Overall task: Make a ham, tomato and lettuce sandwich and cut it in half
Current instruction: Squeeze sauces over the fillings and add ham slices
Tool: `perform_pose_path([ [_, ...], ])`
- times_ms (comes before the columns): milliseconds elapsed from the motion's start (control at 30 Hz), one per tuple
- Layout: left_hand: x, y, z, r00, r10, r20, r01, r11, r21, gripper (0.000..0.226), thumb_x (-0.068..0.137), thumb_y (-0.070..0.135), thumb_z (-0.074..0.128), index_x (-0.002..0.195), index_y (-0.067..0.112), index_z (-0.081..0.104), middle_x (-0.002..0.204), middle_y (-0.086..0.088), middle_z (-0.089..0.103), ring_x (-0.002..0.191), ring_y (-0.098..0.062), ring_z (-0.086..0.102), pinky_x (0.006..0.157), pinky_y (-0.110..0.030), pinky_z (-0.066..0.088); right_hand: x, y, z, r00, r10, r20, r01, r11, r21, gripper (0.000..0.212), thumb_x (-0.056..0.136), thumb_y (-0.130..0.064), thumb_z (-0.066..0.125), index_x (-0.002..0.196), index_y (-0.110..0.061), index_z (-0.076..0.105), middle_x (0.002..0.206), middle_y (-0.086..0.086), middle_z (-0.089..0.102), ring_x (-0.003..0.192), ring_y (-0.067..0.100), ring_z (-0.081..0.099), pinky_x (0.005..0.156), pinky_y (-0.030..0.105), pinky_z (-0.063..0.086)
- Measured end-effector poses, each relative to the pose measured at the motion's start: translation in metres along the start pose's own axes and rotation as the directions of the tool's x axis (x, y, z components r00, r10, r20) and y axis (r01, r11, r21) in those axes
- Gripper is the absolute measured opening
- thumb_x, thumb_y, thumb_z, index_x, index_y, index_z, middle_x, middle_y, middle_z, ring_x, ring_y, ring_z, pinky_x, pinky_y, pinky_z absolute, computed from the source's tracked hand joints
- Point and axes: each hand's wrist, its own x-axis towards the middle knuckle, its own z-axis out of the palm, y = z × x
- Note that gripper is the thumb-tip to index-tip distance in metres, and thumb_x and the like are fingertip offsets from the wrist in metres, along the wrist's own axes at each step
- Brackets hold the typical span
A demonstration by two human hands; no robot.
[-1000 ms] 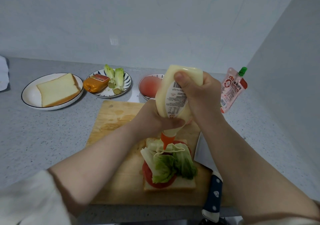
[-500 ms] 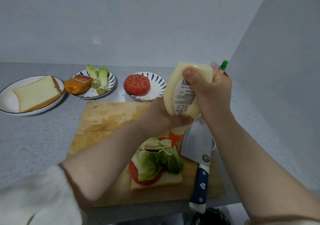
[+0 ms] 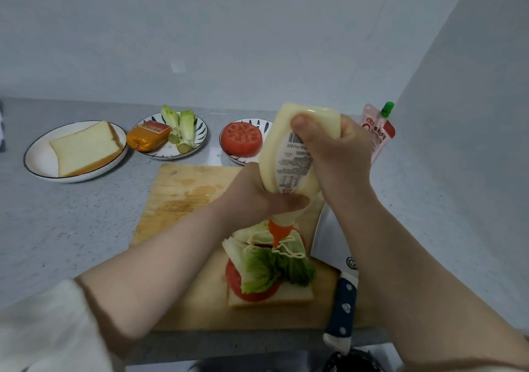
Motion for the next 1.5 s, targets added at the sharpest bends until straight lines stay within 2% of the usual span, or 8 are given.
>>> perform_pose_path([
  [167, -0.014, 0.0, -0.017, 0.997, -0.015, -0.076, 0.018, 0.999, 0.041, 0.042, 0.064, -0.001, 0.076, 0.073, 0.035, 0.057, 0.059, 0.033, 0.062, 0.061, 0.015, 0.059, 0.049, -0.003, 0.044, -0.006, -0.003, 0.022, 1.0, 0.01, 0.027, -0.01, 1.0, -0.017, 0.027, 0.07, -0.023, 0.073, 0.054, -0.023, 0.052, 0.042, -0.021, 0.057, 0.044, -0.006, 0.055, 0.039, 0.007, 0.039],
  [333, -0.023, -0.002, -0.026, 0.991, -0.029, -0.132, 0.038, 0.997, 0.067, 0.042, 0.062, 0.0, 0.077, 0.072, 0.035, 0.056, 0.061, 0.022, 0.061, 0.06, 0.017, 0.058, 0.049, -0.002, 0.043, -0.011, -0.005, 0.034, 0.999, 0.027, 0.048, -0.026, 1.0, -0.005, 0.025, 0.07, -0.023, 0.073, 0.056, -0.023, 0.053, 0.045, -0.014, 0.056, 0.045, -0.006, 0.056, 0.041, 0.008, 0.042],
  [433, -0.027, -0.002, -0.028, 0.99, -0.043, -0.132, 0.051, 0.997, 0.059, 0.041, 0.062, 0.001, 0.077, 0.075, 0.034, 0.057, 0.073, 0.018, 0.061, 0.061, 0.015, 0.059, 0.052, -0.005, 0.047, -0.015, -0.005, 0.036, 0.997, 0.042, 0.057, -0.042, 0.999, -0.01, 0.025, 0.07, -0.024, 0.074, 0.056, -0.025, 0.053, 0.046, -0.015, 0.056, 0.046, -0.006, 0.056, 0.043, 0.008, 0.043],
  [633, -0.028, 0.0, -0.017, 0.993, -0.035, -0.116, 0.039, 0.999, 0.037, 0.039, 0.063, 0.001, 0.077, 0.074, 0.034, 0.059, 0.073, 0.014, 0.063, 0.061, 0.009, 0.061, 0.057, -0.014, 0.053, -0.017, -0.007, 0.026, 0.999, 0.025, 0.042, -0.024, 0.999, -0.038, 0.026, 0.07, -0.026, 0.074, 0.056, -0.027, 0.052, 0.043, -0.025, 0.057, 0.046, -0.009, 0.056, 0.041, 0.005, 0.039],
  [933, -0.019, -0.003, 0.01, 0.999, 0.007, -0.054, -0.008, 1.0, -0.024, 0.036, 0.066, 0.0, 0.075, 0.08, 0.03, 0.062, 0.08, 0.009, 0.067, 0.075, -0.005, 0.066, 0.071, -0.026, 0.057, -0.019, -0.006, -0.001, 1.0, -0.01, 0.007, 0.011, 0.999, -0.048, 0.027, 0.071, -0.021, 0.074, 0.054, -0.026, 0.052, 0.043, -0.022, 0.057, 0.044, -0.008, 0.056, 0.041, 0.006, 0.04],
  [1133, -0.009, -0.002, 0.029, 1.0, 0.001, 0.018, 0.0, 0.998, -0.055, 0.033, 0.067, 0.001, 0.075, 0.083, 0.027, 0.063, 0.08, 0.008, 0.068, 0.077, -0.007, 0.067, 0.068, -0.023, 0.057, -0.019, -0.006, -0.023, 0.999, -0.038, -0.026, 0.037, 0.999, -0.04, 0.028, 0.072, -0.018, 0.073, 0.055, -0.025, 0.052, 0.043, -0.022, 0.058, 0.044, -0.008, 0.056, 0.041, 0.005, 0.038],
  [1233, -0.007, -0.002, 0.037, 0.999, 0.016, 0.029, -0.014, 0.997, -0.079, 0.036, 0.066, -0.001, 0.075, 0.079, 0.03, 0.061, 0.069, 0.018, 0.067, 0.07, 0.003, 0.064, 0.061, -0.013, 0.052, -0.019, -0.004, -0.032, 0.999, -0.042, -0.035, 0.041, 0.998, -0.042, 0.029, 0.072, -0.017, 0.073, 0.054, -0.024, 0.051, 0.042, -0.022, 0.057, 0.043, -0.008, 0.055, 0.041, 0.005, 0.038],
  [1500, -0.009, -0.003, 0.039, 0.997, 0.055, 0.059, -0.05, 0.995, -0.083, 0.04, 0.066, -0.006, 0.073, 0.081, 0.029, 0.061, 0.07, 0.021, 0.068, 0.07, 0.004, 0.064, 0.06, -0.012, 0.051, -0.022, 0.0, -0.035, 0.998, -0.051, -0.035, 0.049, 0.997, -0.063, 0.029, 0.072, -0.019, 0.073, 0.055, -0.027, 0.052, 0.045, -0.024, 0.058, 0.046, -0.009, 0.056, 0.042, 0.004, 0.039],
])
